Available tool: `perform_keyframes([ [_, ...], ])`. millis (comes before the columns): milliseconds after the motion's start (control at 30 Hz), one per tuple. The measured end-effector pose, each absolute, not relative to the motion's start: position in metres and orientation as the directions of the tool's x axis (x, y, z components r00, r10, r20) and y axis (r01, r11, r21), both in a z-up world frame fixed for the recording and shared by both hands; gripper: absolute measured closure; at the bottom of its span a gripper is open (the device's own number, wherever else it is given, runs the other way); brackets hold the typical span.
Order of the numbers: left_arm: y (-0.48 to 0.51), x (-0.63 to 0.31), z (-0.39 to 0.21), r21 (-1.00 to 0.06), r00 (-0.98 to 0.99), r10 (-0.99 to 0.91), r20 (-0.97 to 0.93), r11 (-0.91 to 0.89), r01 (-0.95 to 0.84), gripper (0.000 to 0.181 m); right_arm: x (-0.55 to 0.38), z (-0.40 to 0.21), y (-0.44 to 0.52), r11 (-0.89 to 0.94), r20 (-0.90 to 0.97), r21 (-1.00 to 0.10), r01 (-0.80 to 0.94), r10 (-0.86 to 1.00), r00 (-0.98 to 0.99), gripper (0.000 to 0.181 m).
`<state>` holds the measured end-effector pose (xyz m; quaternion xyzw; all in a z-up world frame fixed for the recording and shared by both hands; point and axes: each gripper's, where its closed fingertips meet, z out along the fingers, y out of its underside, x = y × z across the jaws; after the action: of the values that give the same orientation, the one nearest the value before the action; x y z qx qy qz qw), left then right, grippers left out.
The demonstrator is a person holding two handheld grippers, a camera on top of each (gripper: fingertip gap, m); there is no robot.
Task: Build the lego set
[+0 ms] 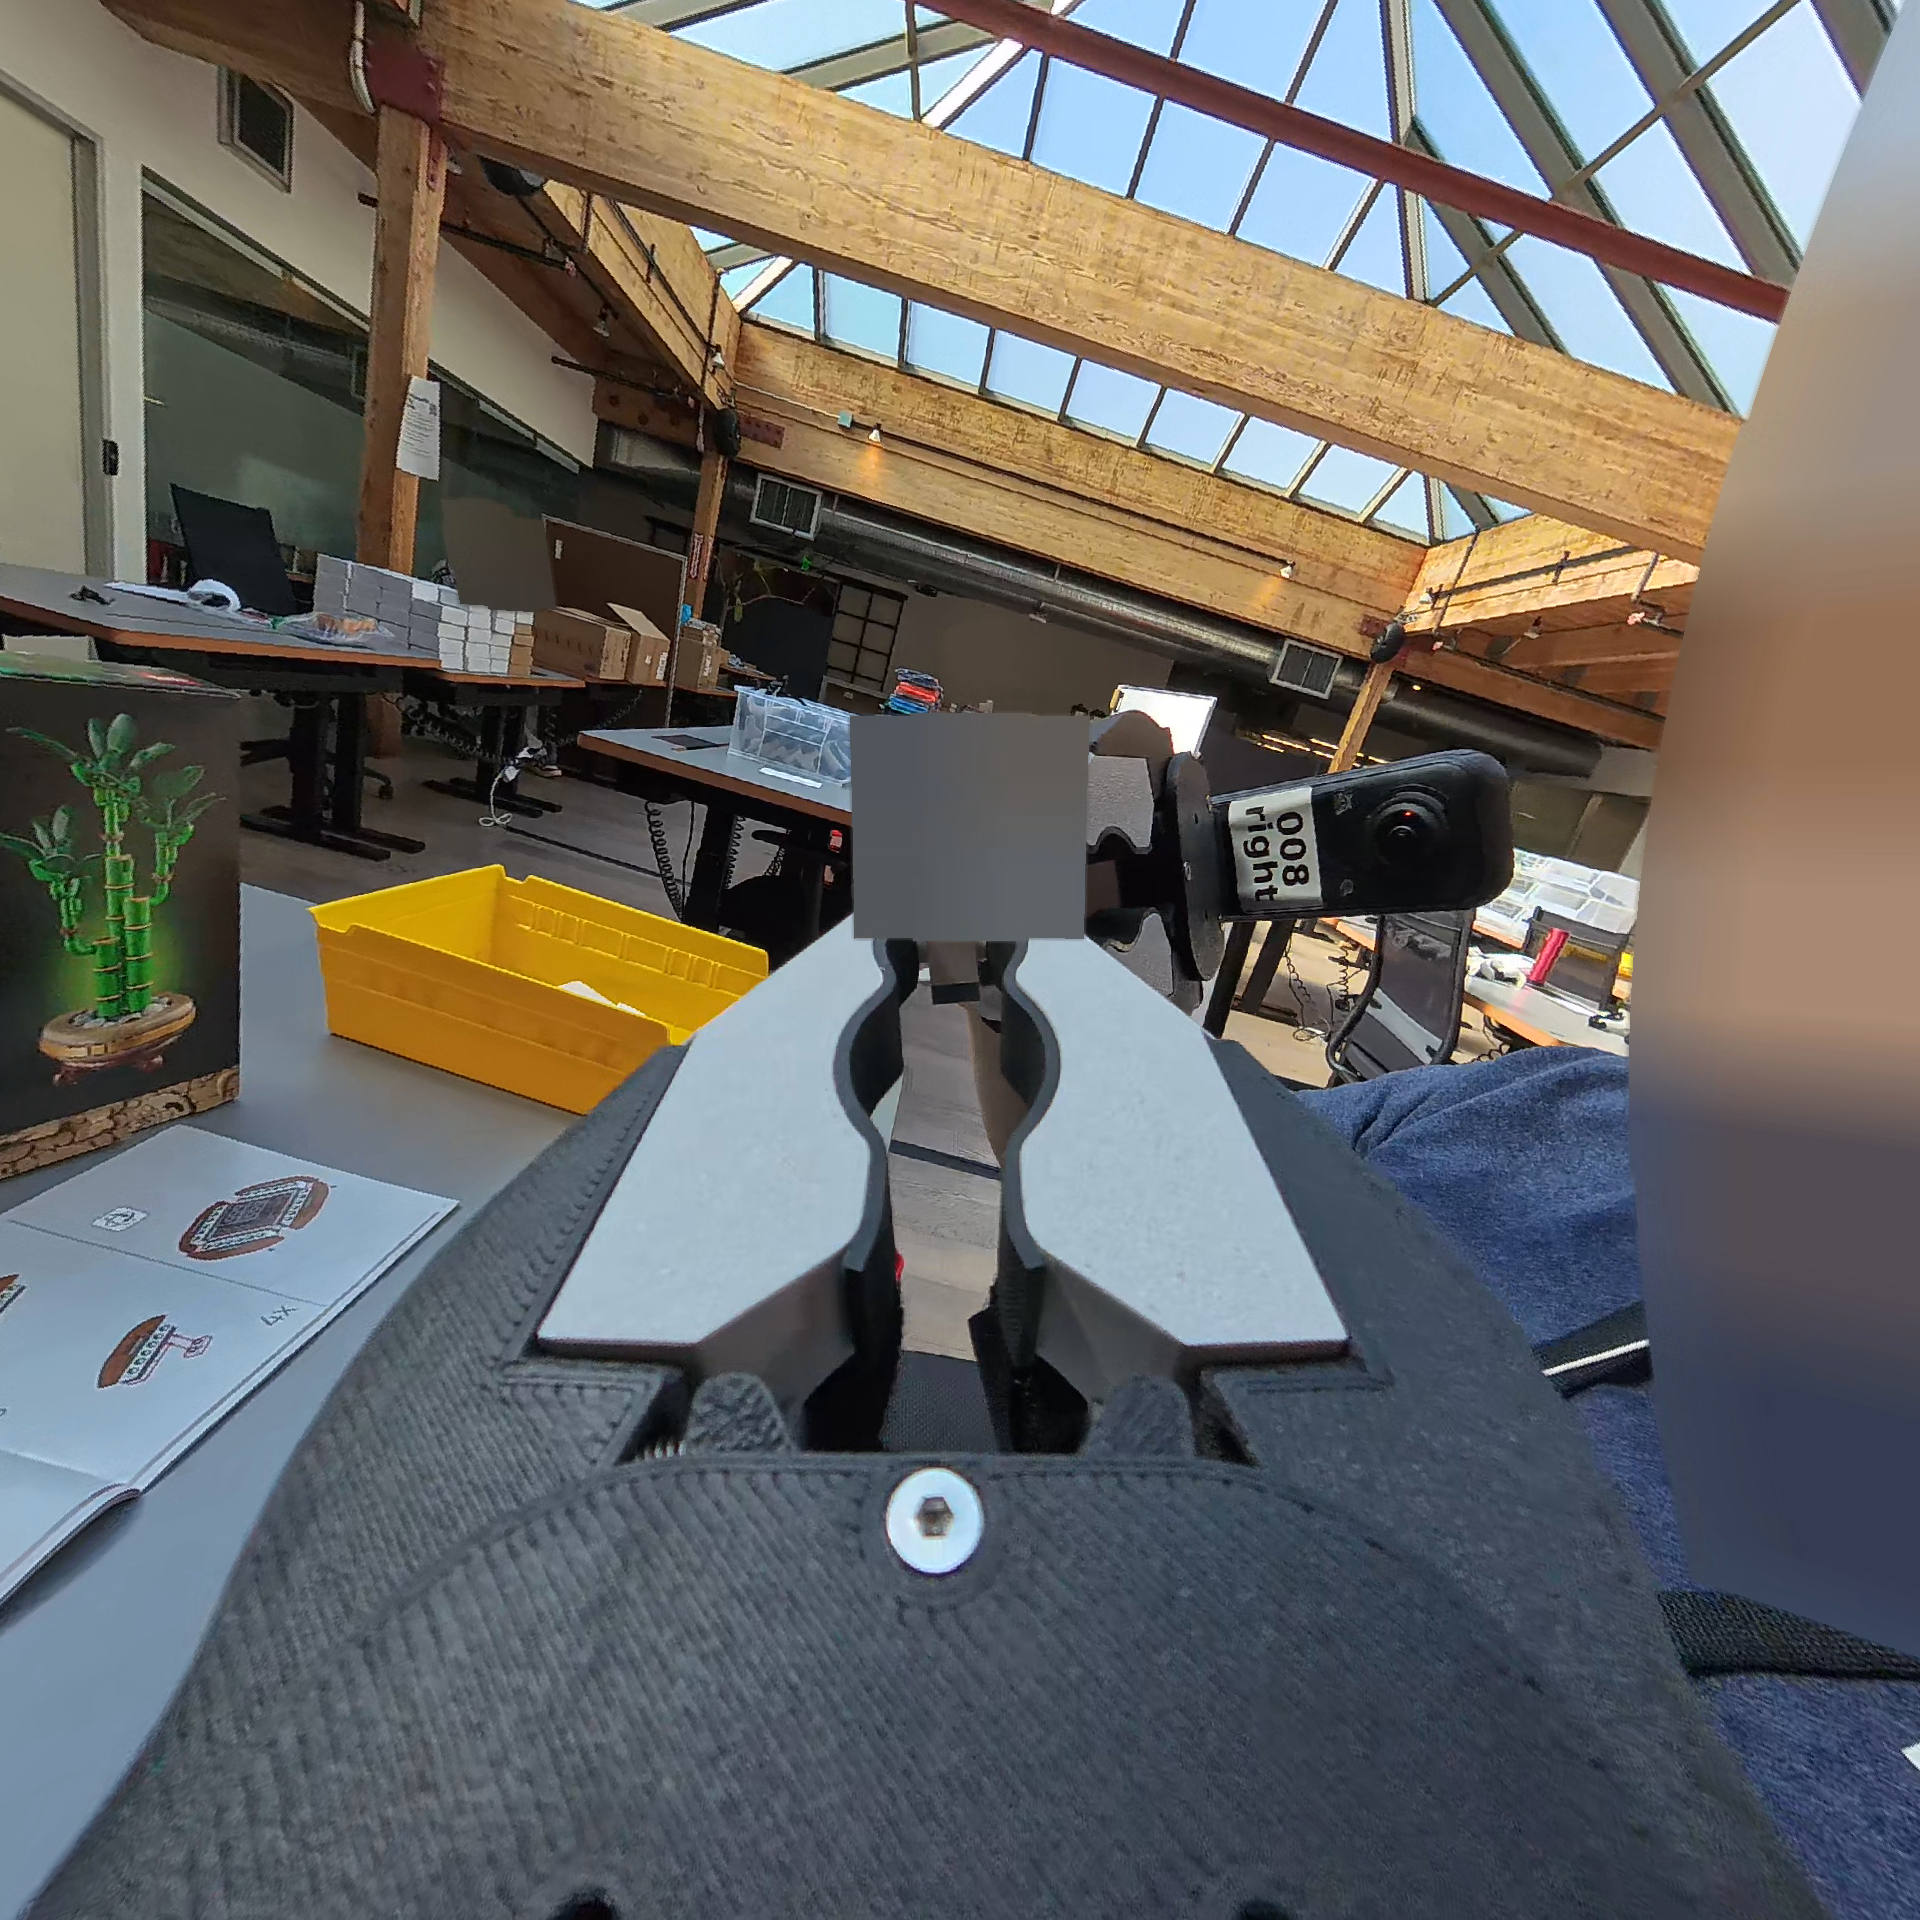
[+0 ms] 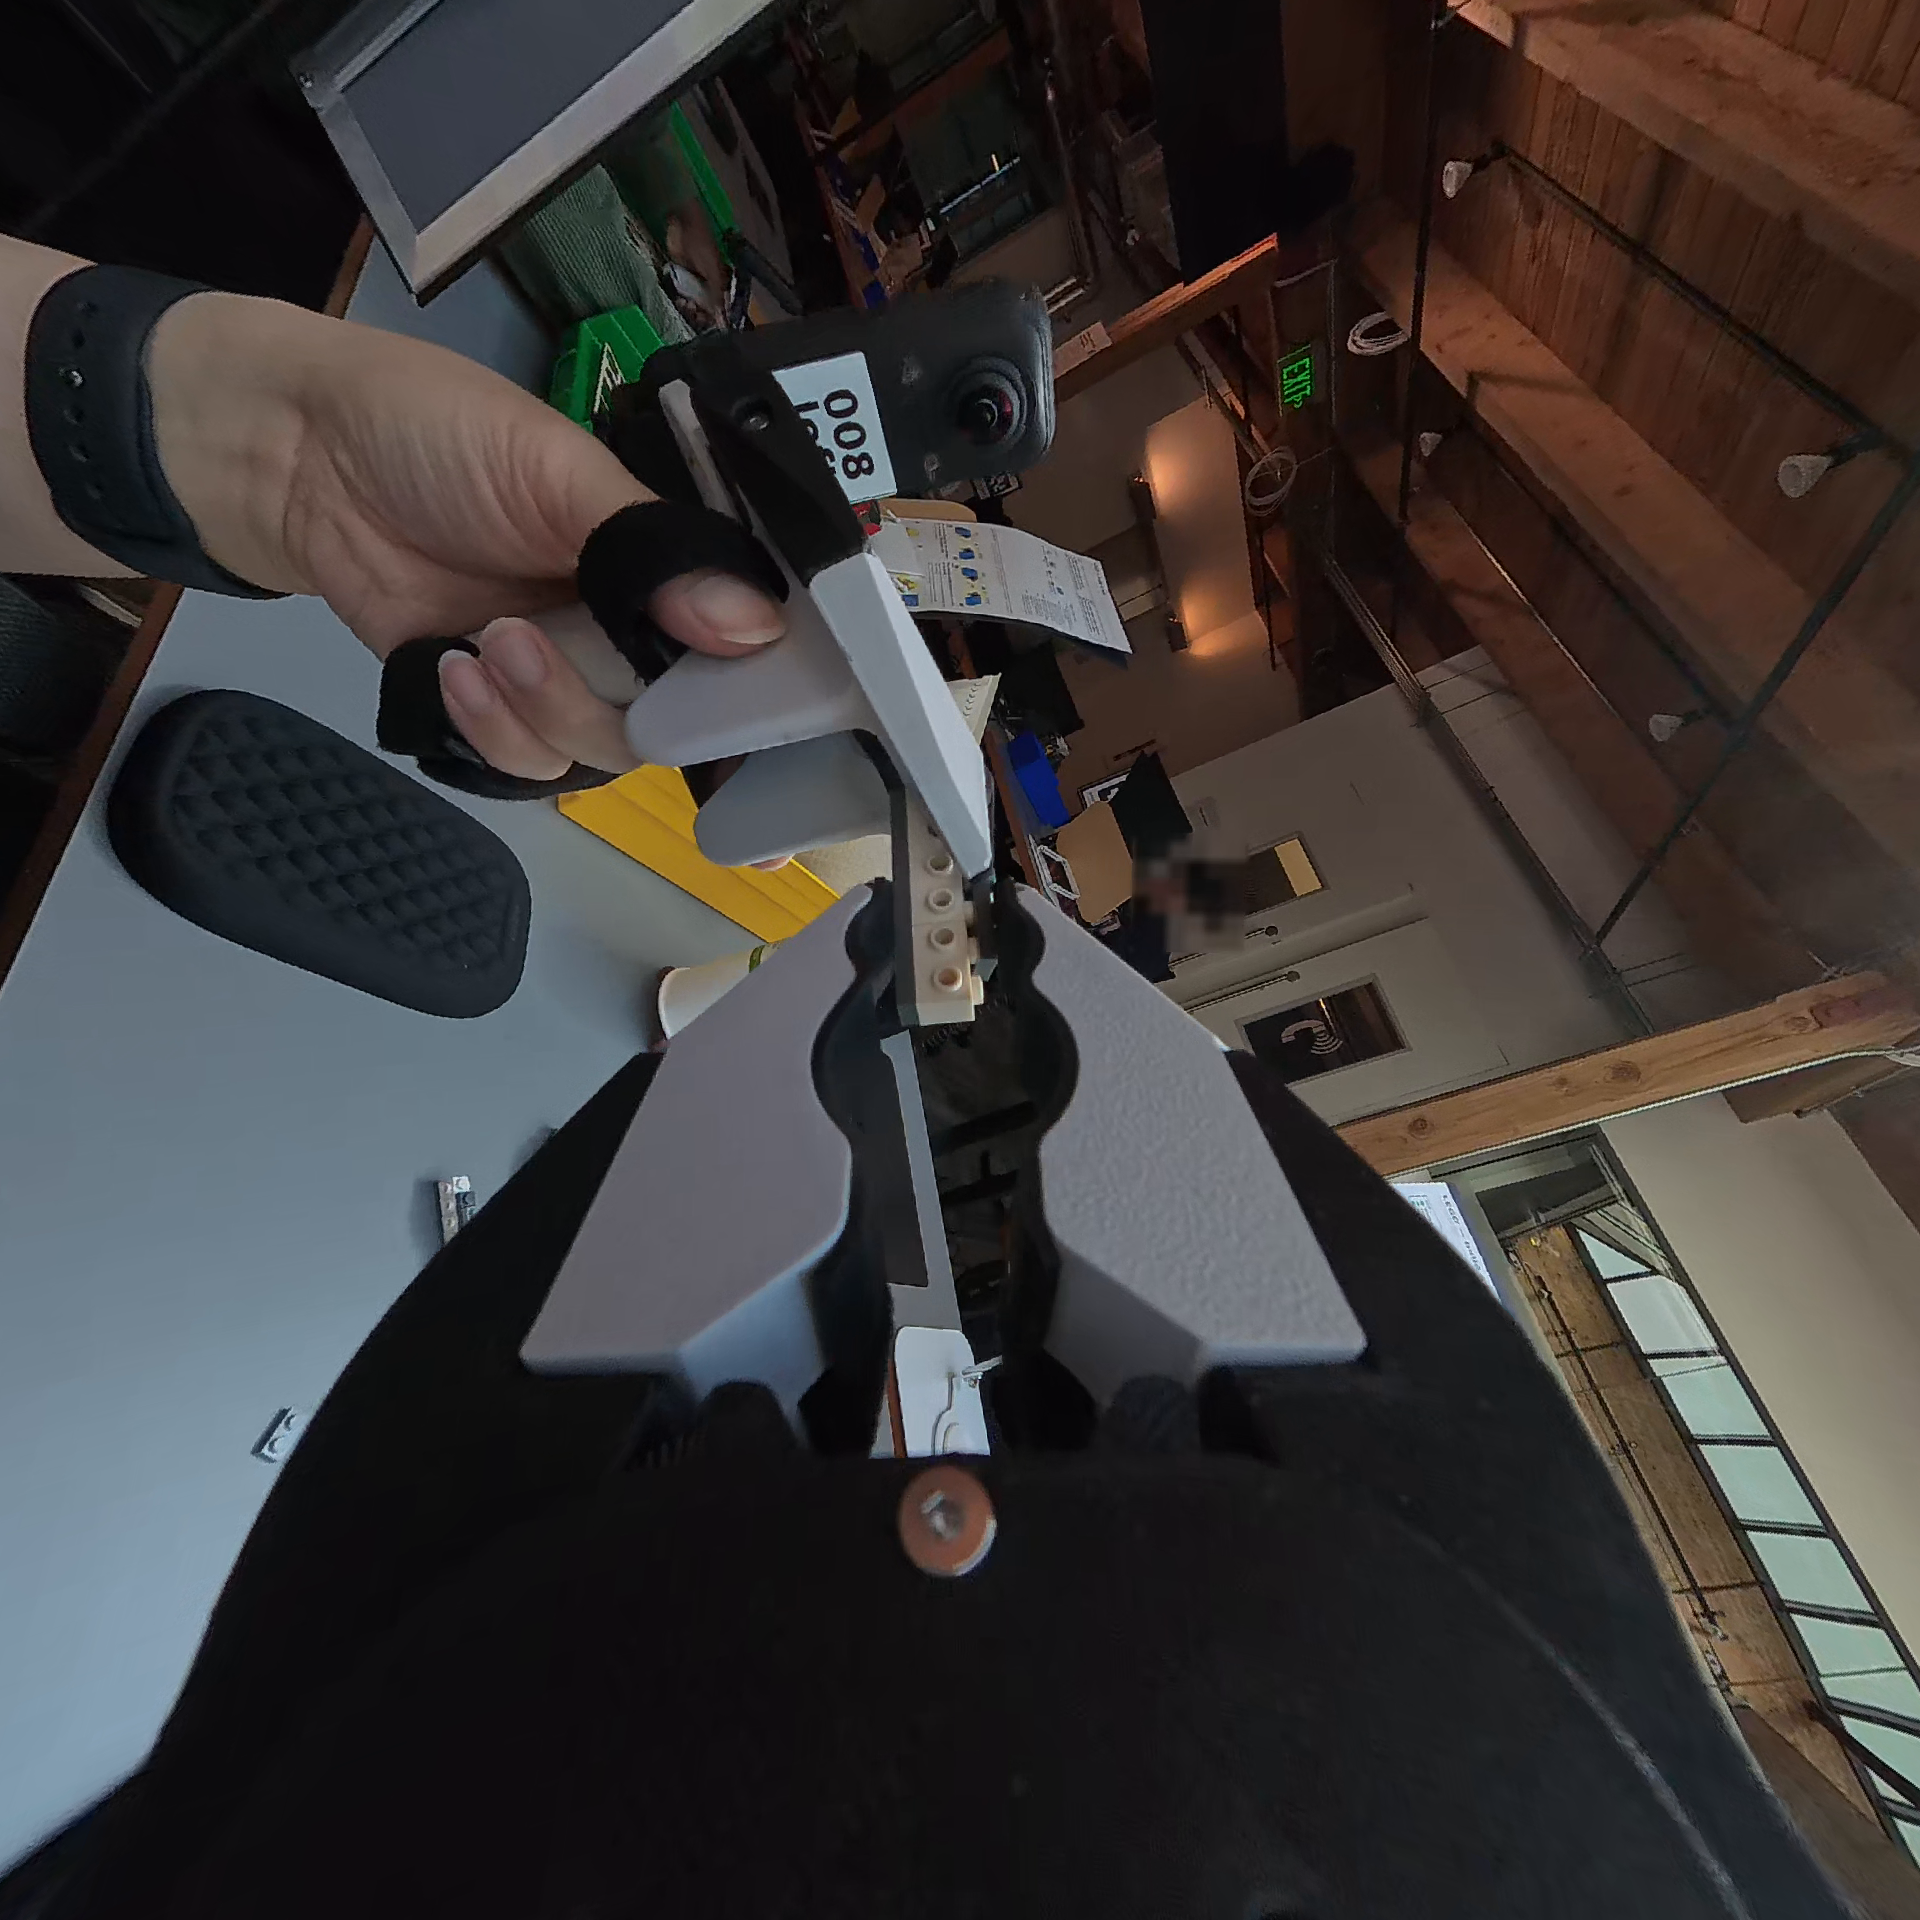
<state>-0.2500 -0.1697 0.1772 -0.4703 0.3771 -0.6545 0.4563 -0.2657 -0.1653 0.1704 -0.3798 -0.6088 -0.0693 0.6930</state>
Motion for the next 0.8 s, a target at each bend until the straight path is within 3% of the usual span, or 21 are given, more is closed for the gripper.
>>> perform_keyframes([
  [433, -0.1685, -0.2519, 0.1710, -0.968, -0.050, -0.988, 0.148, -0.155, 0.198, 0.172, -0.2645, 0.1632, -0.1635, 0.678, 0.869, -0.490, 0.547, 0.430, 0.245, 0.162],
  [800, -0.1687, -0.2530, 0.1747, -0.948, -0.104, -0.970, 0.218, -0.236, 0.216, 0.172, -0.2654, 0.1669, -0.1650, 0.703, 0.892, -0.450, 0.551, 0.377, 0.247, 0.162],
])
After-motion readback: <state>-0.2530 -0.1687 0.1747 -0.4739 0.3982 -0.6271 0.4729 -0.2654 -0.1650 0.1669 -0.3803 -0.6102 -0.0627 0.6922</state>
